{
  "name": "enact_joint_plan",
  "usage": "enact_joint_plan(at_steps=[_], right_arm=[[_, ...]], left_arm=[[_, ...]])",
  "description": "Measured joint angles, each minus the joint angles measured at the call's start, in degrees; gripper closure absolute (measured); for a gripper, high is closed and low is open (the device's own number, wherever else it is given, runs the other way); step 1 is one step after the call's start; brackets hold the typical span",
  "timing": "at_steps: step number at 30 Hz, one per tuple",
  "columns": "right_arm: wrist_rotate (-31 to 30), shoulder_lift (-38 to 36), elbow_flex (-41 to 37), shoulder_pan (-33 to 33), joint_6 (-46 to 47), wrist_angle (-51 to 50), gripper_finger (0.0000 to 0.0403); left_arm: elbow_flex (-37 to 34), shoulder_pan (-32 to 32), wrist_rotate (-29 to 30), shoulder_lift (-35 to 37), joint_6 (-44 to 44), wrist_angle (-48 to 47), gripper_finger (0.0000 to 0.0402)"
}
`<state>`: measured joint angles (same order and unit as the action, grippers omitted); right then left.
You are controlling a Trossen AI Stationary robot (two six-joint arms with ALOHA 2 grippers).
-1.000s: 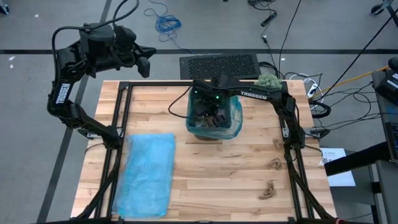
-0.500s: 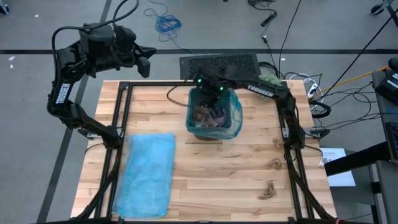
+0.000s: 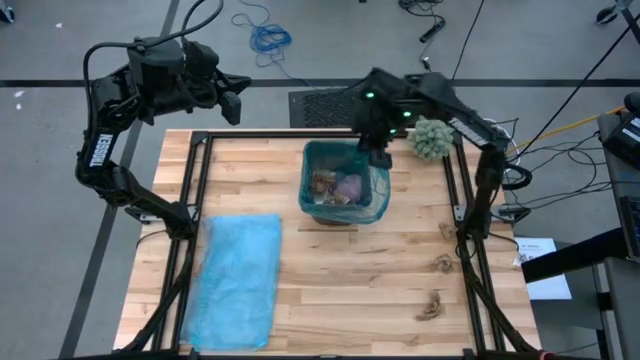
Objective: Place trash/remove bag and relplace
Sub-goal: Put the brown napkin into the trash bin
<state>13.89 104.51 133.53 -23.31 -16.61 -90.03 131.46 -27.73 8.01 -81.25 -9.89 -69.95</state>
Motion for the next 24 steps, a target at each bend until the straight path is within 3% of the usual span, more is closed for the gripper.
enact_joint_plan(at_steps=[5, 11, 17, 24], right_arm=[[1.2, -4.5, -3.9, 0.1, 9.3, 0.1, 0.0403], [4.3, -11.4, -17.8, 3.3, 20.4, 0.1, 0.0403], [5.1, -22.3, -35.5, 12.2, 38.8, 0.0, 0.0403], [3.5, -33.2, -49.5, 26.3, 67.3, 0.0, 0.0403]], left_arm=[[0.0, 0.0, 0.0, 0.0, 0.2, 0.0, 0.0402], [0.0, 0.0, 0.4, 0.0, 0.3, 0.0, 0.0402], [0.0, 0.0, 0.5, 0.0, 0.3, 0.0, 0.0402], [0.0, 0.0, 0.4, 0.0, 0.4, 0.0, 0.0402]])
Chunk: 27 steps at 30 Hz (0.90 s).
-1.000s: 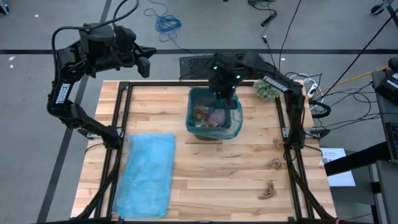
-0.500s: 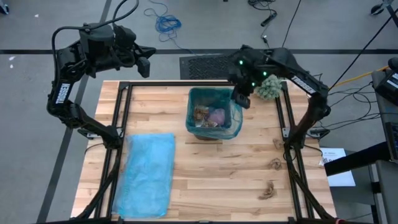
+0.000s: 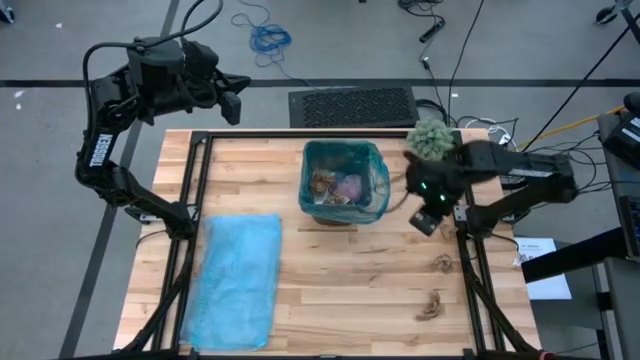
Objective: Place trash/remove bag and relplace
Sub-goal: Put the brown napkin into the trash bin
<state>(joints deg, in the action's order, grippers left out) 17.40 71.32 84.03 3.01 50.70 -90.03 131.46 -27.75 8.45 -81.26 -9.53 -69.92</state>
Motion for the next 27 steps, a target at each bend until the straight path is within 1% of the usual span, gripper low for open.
enact_joint_plan(at_steps=[4, 9, 12, 15, 18, 21, 23, 25, 27], right_arm=[[-0.8, -3.0, -7.1, 5.6, 10.4, 1.7, 0.0403], [-4.6, -4.4, -17.1, 8.6, 18.0, 2.0, 0.0394], [-5.7, -4.7, -23.4, 8.9, 19.1, 4.1, 0.0371], [-6.5, -4.6, -29.9, 8.9, 19.8, 9.1, 0.0338], [-9.4, -4.6, -35.7, 8.8, 23.1, 15.4, 0.0302], [-12.8, -4.6, -40.4, 8.7, 28.1, 18.1, 0.0271], [-15.4, -4.5, -42.7, 8.7, 31.1, 17.7, 0.0255], [-19.9, -3.8, -42.2, 8.8, 35.6, 17.8, 0.0246], [-21.8, -3.1, -42.3, 8.7, 37.7, 17.2, 0.0242]], left_arm=[[0.0, 0.0, 0.0, -0.1, 1.4, 0.0, 0.0402], [0.0, 0.0, 0.0, -0.1, 2.1, 0.0, 0.0402], [0.0, 0.0, 0.0, -0.1, 2.5, 0.0, 0.0402], [0.0, 0.0, 0.0, -0.1, 2.5, 0.0, 0.0402], [0.0, 0.0, 0.0, -0.1, 2.5, 0.0, 0.0402], [0.0, 0.0, 0.0, -0.1, 2.5, 0.0, 0.0402], [0.0, 0.0, 0.1, -0.1, 2.5, 0.2, 0.0402], [0.0, 0.0, 0.3, -0.1, 2.5, 0.7, 0.0402], [0.0, 0.0, 0.6, -0.1, 2.5, 0.7, 0.0402]])
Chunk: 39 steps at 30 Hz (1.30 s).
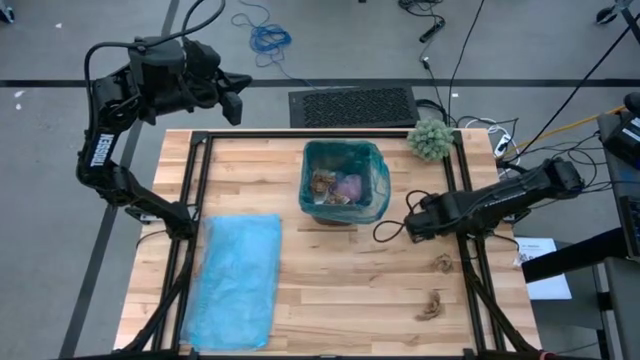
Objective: Place trash/remove bag and relplace
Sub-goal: Put the brown napkin into the trash bin
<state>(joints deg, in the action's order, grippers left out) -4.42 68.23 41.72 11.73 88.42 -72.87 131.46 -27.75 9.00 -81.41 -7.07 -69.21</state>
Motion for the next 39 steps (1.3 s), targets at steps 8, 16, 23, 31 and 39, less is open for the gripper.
enact_joint_plan(at_steps=[8, 16, 23, 31, 39], right_arm=[[0.0, 0.6, 2.1, -0.1, -16.4, 7.1, 0.0245], [-0.3, 2.1, 2.7, -5.3, -39.2, 2.9, 0.0254], [-0.3, 10.5, 2.7, -14.7, -52.6, 1.9, 0.0254], [0.0, 22.3, 2.7, -22.3, -63.5, -0.4, 0.0254], [5.4, 26.3, 2.2, -25.8, -68.9, -2.7, 0.0254]], left_arm=[[0.0, 0.0, 0.2, 0.0, -0.1, 0.0, 0.0402], [0.0, 0.0, 0.3, 0.0, 0.0, -0.2, 0.0402], [0.0, 0.0, 0.3, -0.6, 0.0, -0.4, 0.0402], [0.0, 0.0, 0.3, -0.7, -0.1, -0.5, 0.0402], [0.0, 0.0, 0.3, -0.7, -1.2, -0.5, 0.0402]])
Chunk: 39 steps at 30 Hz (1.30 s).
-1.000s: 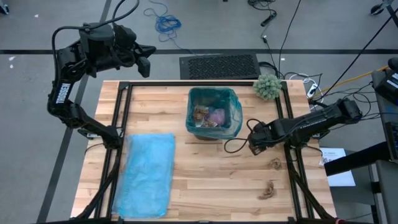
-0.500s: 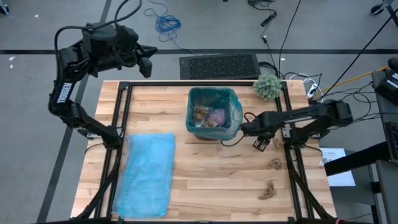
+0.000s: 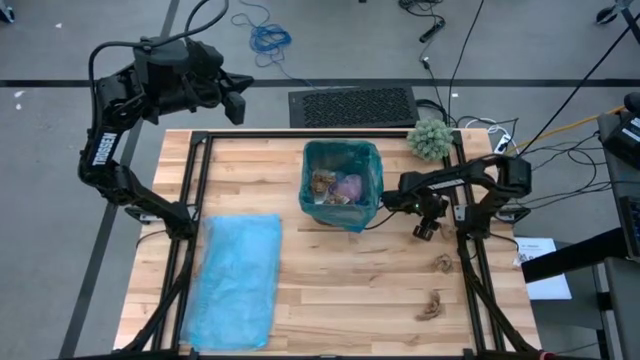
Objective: Place trash/remove bag and relplace
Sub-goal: Put the brown napkin into the trash bin
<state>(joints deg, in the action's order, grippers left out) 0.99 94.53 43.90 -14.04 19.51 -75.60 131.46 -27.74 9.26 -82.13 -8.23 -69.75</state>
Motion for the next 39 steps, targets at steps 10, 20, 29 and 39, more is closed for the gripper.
enact_joint_plan(at_steps=[10, 20, 29, 39], right_arm=[[7.0, 2.0, -5.9, -1.9, -4.1, 6.0, 0.0257], [8.1, 2.0, -6.1, -4.4, -4.1, 6.0, 0.0382], [14.9, -0.7, -4.6, -4.4, -3.0, 5.3, 0.0402], [10.8, -7.1, 1.2, -6.9, 9.3, 9.1, 0.0403]], left_arm=[[0.0, 0.0, 0.0, 0.0, 0.0, -0.2, 0.0402], [0.0, 0.0, 0.0, 0.0, 0.0, -0.2, 0.0402], [0.0, 0.0, 0.0, 0.0, 0.0, -0.2, 0.0402], [0.0, 0.0, 0.0, 0.0, 0.1, -0.2, 0.0402]])
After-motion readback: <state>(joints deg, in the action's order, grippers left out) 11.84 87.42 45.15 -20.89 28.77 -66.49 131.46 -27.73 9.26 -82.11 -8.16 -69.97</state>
